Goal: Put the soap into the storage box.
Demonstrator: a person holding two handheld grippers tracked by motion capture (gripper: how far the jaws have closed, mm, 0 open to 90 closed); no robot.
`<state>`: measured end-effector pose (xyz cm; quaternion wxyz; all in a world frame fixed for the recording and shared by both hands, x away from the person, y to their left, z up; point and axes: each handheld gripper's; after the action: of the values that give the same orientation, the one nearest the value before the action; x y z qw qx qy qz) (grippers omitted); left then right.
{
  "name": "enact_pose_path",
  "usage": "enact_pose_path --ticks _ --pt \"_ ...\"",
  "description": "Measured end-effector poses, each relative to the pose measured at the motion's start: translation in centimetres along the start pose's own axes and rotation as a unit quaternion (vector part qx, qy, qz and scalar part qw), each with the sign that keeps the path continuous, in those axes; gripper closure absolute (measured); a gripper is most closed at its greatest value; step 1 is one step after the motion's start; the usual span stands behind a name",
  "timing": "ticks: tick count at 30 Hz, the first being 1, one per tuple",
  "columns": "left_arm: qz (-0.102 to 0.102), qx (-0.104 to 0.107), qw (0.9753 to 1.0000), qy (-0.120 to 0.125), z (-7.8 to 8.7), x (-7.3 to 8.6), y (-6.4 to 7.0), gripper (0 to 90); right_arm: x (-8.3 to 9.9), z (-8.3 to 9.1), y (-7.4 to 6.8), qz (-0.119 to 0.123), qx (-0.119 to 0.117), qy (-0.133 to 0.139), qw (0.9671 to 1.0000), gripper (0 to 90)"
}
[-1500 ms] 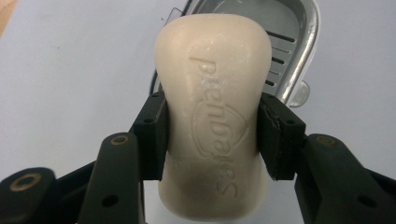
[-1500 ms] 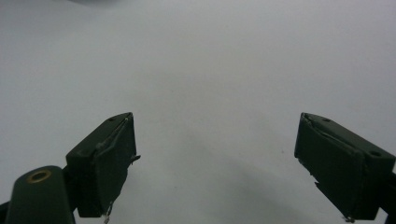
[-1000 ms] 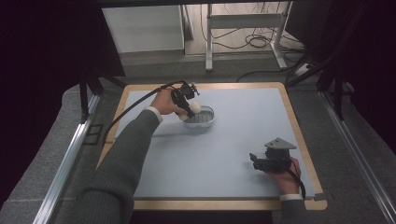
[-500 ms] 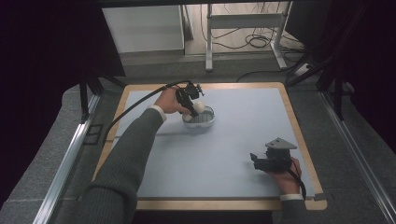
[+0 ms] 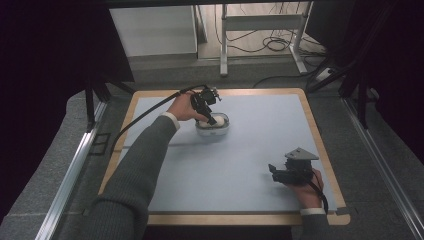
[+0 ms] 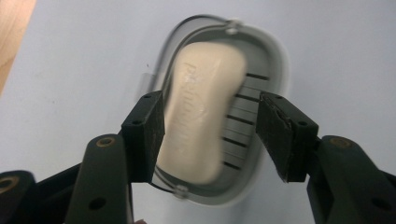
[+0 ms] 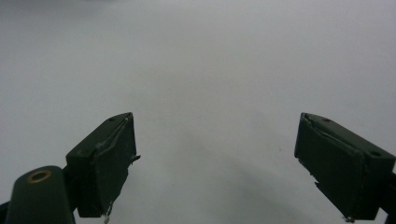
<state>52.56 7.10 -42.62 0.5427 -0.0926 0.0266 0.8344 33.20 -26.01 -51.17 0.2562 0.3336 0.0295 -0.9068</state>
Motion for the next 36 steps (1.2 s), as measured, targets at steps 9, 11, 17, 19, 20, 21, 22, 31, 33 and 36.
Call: enact_pose_path --ticks 9,11,17,19,20,21,22,31,33,36 --pt "0.005 0.009 0.9997 0.023 0.6 1.2 0.1 38.0 0.0 -0.1 -0.2 0.004 0.001 -0.002 1.0 12.4" --pt "0.006 0.01 0.9996 0.026 0.7 1.6 0.1 37.8 0.0 -0.2 -0.1 0.003 0.001 -0.002 1.0 12.4" --pt "0.016 0.021 0.9987 0.045 1.0 2.7 0.4 36.8 0.0 -0.3 -0.2 0.004 0.0 -0.005 1.0 12.4" --pt "0.017 0.023 0.9984 0.048 1.0 3.1 0.6 36.3 0.0 -0.3 -0.3 0.005 0.0 -0.005 1.0 12.4" --pt "0.017 0.025 0.9983 0.05 1.0 3.4 0.8 36.2 0.0 -0.3 -0.3 0.005 0.001 -0.005 1.0 12.4" --pt "0.019 0.026 0.998 0.054 1.1 3.7 0.9 36.0 0.0 -0.3 -0.3 0.005 0.002 -0.005 1.0 12.5" --pt "0.022 0.029 0.9976 0.059 1.1 4.0 1.1 36.0 0.0 -0.3 -0.3 0.005 0.002 -0.005 1.0 12.4" --pt "0.057 0.022 0.9939 0.092 1.1 7.6 2.0 36.1 -0.1 -0.3 -0.4 0.007 0.004 -0.006 0.9999 12.5" --pt "0.065 0.015 0.9928 0.099 1.1 8.5 2.4 36.1 -0.1 -0.3 -0.5 0.007 0.003 -0.007 0.9999 12.4" --pt "0.081 0.014 0.9906 0.11 0.9 10.1 3.0 36.0 -0.1 -0.3 -0.5 0.007 0.004 -0.007 0.9999 12.4"
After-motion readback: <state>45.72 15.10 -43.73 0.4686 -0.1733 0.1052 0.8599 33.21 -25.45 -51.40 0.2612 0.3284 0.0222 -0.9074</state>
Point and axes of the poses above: each handheld gripper's, and its own axes: z roughly backward along the jaws, x roughly out of its underside, y roughly to its right, and after that the axes turned 13 degrees about -y, right-handed
